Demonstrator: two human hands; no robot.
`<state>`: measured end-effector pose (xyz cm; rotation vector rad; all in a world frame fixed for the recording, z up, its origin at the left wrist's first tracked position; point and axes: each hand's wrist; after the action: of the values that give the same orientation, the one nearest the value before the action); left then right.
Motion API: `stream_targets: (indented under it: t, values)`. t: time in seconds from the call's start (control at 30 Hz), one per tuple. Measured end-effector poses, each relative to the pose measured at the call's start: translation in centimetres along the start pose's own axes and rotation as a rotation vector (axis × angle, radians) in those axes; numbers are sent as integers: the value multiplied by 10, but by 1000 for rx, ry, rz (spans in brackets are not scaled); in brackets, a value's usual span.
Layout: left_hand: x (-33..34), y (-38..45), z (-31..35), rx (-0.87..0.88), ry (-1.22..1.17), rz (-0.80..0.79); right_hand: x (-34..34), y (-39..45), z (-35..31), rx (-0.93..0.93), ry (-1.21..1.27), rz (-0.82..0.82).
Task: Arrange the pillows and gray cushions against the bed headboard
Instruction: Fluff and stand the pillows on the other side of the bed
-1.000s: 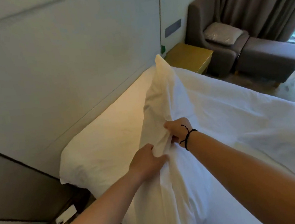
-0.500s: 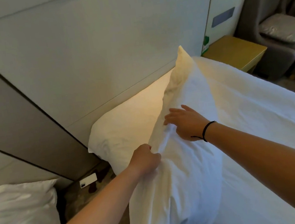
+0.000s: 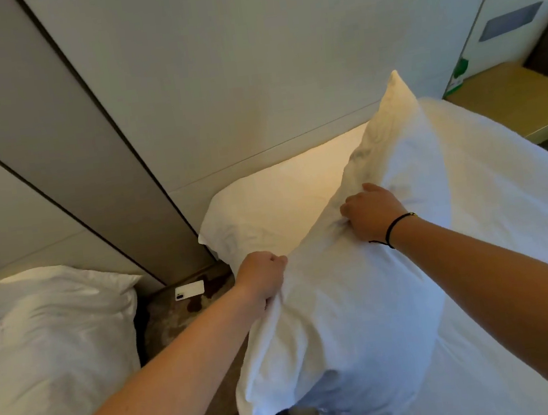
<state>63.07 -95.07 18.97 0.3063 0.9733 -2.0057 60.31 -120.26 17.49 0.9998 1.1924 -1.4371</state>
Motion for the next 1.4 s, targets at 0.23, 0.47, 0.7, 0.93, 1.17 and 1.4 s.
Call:
stream_targets:
  t: [0.23, 0.47, 0.7, 0.93, 1.17, 1.4]
  values:
    - [-31, 20, -4, 176, 470, 199, -4, 26, -14, 62, -20, 30]
    - [17, -13, -6, 116, 556, 56, 12, 27, -6, 189, 23, -20]
    - [27, 6, 6, 70, 677, 11, 25, 22, 1, 163, 71, -34]
    - [15, 34, 4, 162, 607, 132, 30, 14, 18, 188, 75, -1]
    - [6, 61, 20, 316, 572, 229, 32, 28, 29, 317, 117, 25]
    - [-28, 126, 66, 553, 474, 180, -2, 82, 77, 478, 54, 156]
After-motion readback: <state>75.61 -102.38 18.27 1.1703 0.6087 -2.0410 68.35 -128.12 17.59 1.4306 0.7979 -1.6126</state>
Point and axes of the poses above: each hand's wrist, its own y-axis towards the middle knuckle, its own x-axis out of the palm, z = x × y, and after that the axes turned 4 degrees about y, right-handed
